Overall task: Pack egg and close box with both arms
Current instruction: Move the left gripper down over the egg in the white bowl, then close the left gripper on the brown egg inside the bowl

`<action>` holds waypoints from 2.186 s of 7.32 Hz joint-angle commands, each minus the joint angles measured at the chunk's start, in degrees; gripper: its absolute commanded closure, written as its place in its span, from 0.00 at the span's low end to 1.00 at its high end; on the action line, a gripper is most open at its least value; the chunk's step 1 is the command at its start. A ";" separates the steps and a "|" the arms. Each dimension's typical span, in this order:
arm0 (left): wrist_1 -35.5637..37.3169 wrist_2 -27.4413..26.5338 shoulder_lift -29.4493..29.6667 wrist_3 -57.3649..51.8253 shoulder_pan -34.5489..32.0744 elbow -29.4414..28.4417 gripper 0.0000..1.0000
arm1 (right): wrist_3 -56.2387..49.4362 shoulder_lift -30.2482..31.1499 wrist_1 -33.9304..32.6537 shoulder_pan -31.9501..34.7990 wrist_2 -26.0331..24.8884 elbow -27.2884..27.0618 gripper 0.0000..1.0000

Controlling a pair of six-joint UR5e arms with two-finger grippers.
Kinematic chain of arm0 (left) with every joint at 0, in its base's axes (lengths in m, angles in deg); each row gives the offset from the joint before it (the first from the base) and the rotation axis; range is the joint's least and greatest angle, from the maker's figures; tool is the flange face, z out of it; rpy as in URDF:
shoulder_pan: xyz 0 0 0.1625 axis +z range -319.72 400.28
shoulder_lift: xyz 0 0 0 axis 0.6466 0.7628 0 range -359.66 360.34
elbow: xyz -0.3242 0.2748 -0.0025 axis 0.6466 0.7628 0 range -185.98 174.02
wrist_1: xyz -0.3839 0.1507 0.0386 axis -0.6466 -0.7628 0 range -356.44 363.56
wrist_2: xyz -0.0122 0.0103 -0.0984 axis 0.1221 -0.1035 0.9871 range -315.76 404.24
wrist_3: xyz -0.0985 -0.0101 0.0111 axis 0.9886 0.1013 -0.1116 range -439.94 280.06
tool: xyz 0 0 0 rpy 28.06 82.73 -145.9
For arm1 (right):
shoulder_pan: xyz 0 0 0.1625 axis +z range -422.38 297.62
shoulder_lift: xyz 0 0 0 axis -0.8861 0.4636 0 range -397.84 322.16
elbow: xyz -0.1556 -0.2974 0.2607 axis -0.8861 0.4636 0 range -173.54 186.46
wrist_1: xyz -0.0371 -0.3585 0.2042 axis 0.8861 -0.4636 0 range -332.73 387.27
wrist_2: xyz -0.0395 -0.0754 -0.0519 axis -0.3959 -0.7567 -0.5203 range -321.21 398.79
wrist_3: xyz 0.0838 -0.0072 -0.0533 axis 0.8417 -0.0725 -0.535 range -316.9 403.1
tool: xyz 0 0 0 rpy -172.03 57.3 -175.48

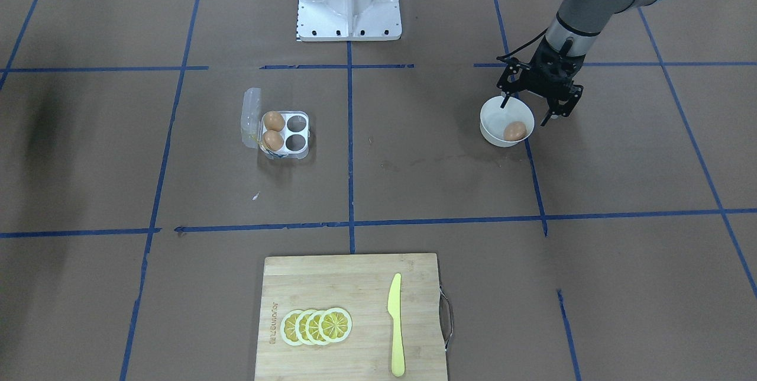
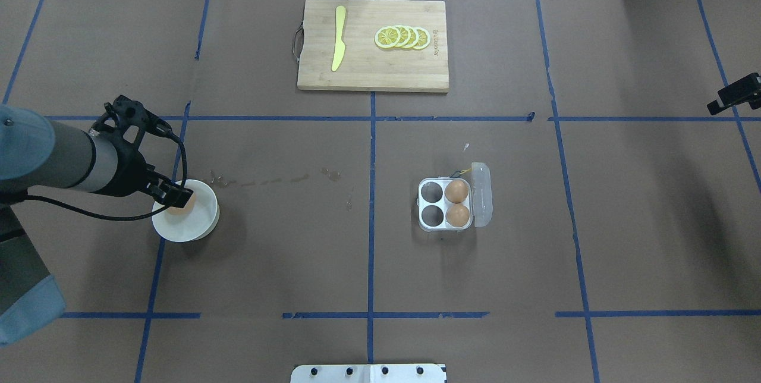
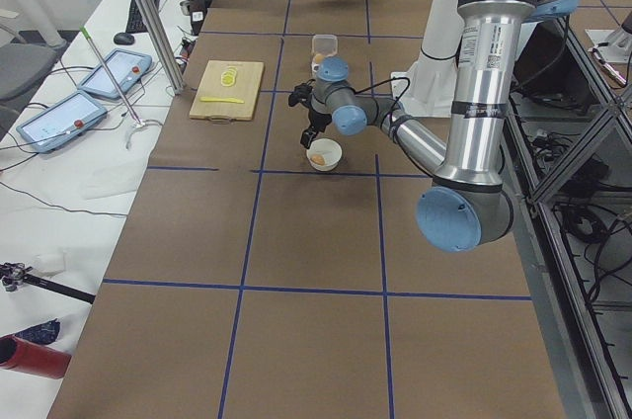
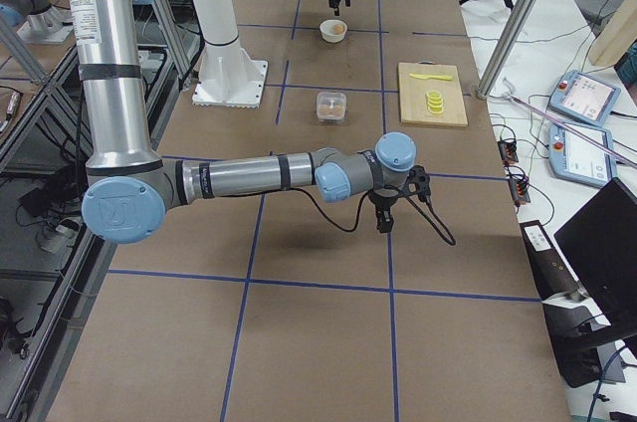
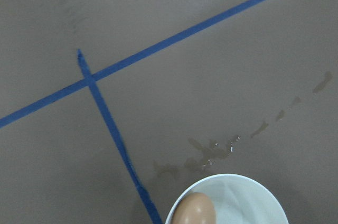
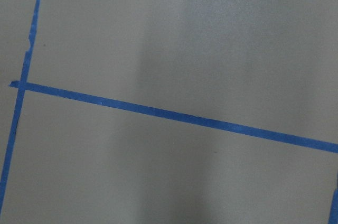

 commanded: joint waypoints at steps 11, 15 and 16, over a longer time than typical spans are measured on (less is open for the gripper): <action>15.57 -7.20 7.75 -5.86 5.60 -3.31 0.33 | 0.01 0.57 0.10 -0.93 -0.01 0.30 0.00; 15.57 -9.57 7.57 -6.13 5.87 -4.10 0.33 | 0.01 0.57 0.01 -0.93 -0.01 0.48 0.00; 15.66 -9.66 7.57 -6.21 5.95 -4.27 0.33 | 0.01 0.57 0.10 -0.93 -0.01 0.48 0.00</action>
